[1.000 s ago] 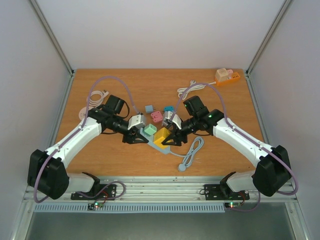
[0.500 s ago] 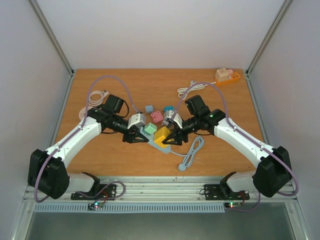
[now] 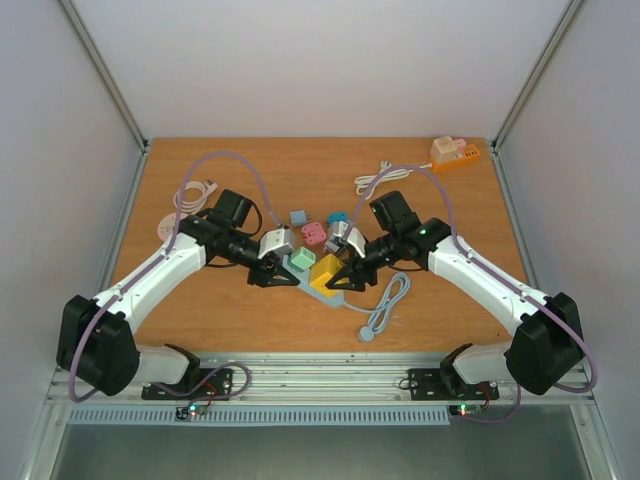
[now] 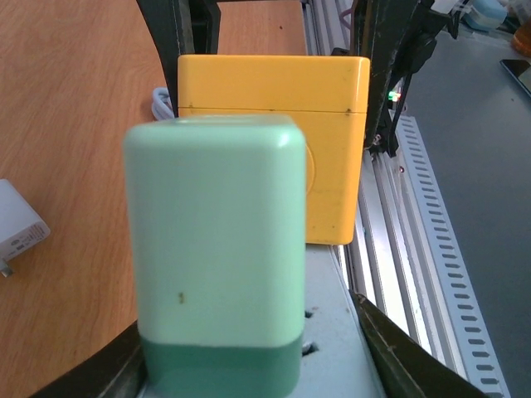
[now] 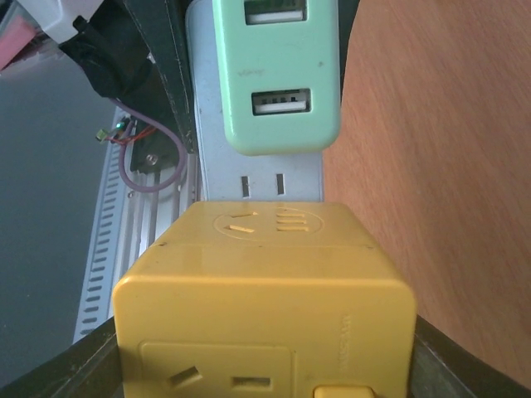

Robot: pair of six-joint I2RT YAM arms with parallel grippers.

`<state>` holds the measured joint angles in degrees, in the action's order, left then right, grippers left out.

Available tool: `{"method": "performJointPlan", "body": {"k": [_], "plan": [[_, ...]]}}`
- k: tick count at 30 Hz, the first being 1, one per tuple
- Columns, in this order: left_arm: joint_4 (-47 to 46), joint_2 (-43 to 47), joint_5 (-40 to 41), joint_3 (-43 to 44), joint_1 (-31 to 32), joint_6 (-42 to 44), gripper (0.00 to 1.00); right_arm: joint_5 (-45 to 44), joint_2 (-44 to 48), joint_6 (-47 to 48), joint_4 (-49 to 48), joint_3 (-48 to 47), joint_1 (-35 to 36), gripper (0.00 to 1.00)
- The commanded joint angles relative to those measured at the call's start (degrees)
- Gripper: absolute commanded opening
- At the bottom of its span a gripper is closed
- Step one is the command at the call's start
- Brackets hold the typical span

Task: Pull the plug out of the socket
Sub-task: Remove the plug from the socket.

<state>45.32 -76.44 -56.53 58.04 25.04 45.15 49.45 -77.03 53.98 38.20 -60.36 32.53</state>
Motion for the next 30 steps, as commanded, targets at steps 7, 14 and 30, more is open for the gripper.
{"method": "performJointPlan", "body": {"k": [7,14,30], "plan": [[1.66,-1.45,4.56,0.38,2.82,0.82,0.0,-2.23,1.31,-4.66,-5.73,-2.04,-0.76,0.01],[3.11,-1.35,2.22,0.92,1.33,1.18,0.0,2.7,1.64,-3.59,-4.78,-1.59,-2.55,0.01],[-1.37,0.31,11.44,0.71,0.48,-2.14,0.01,-0.64,0.48,-5.19,-5.52,-2.47,-2.59,0.01]]}}
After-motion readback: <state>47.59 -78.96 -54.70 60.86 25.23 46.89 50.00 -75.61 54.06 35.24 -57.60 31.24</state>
